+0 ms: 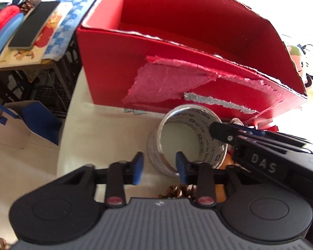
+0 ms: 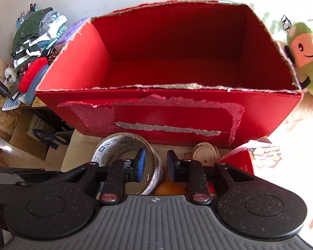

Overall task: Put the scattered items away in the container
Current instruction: 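Close the right tool on the rim of the tape roll, then lift the tape roll with the right tool and carry it into the red box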

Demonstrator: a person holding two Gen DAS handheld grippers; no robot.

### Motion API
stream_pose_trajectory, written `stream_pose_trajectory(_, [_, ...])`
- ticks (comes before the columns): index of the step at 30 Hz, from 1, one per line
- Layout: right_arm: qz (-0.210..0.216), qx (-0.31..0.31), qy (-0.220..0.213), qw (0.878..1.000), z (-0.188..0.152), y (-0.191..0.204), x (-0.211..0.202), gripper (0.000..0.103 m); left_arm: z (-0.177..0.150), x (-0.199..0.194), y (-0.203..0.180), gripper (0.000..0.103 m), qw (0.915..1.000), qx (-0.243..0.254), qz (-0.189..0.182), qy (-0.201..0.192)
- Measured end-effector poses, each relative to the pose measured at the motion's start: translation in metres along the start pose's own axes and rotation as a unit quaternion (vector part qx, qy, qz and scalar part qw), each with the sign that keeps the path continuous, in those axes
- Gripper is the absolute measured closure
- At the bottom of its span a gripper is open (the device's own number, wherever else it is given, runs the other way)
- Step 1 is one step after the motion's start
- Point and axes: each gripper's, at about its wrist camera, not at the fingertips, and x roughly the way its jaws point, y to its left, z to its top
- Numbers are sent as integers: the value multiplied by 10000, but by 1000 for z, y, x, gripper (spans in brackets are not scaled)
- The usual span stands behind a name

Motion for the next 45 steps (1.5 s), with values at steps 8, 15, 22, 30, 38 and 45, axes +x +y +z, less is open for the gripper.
stream_pose_trajectory(8, [-55, -15, 185, 9998, 0, 1, 7, 92, 3, 2, -2, 84, 9999, 119, -50, 39])
stream_pose_trajectory(15, [6, -151, -80, 9999, 0, -1, -13, 93, 4, -20, -8, 88, 9989, 388, 53, -257])
stream_pose_trajectory(22, [-49, -357, -391, 9986, 5, 7, -45, 92, 5, -56, -21, 89, 9940, 915, 38, -598])
stream_pose_trajectory(30, [35, -334, -721, 9968, 13, 21, -74, 91, 14, -106, -35, 89, 9853, 1374, -119, -1006])
stream_pose_trajectory(38, [-32, -250, -1152, 9930, 41, 13, -102, 90, 46, -123, -56, 89, 9778, 1622, -231, -1303])
stream_pose_trajectory(45, [-249, -353, -1435, 9887, 87, 6, -99, 90, 102, -112, -75, 90, 9752, 1726, -173, -1378])
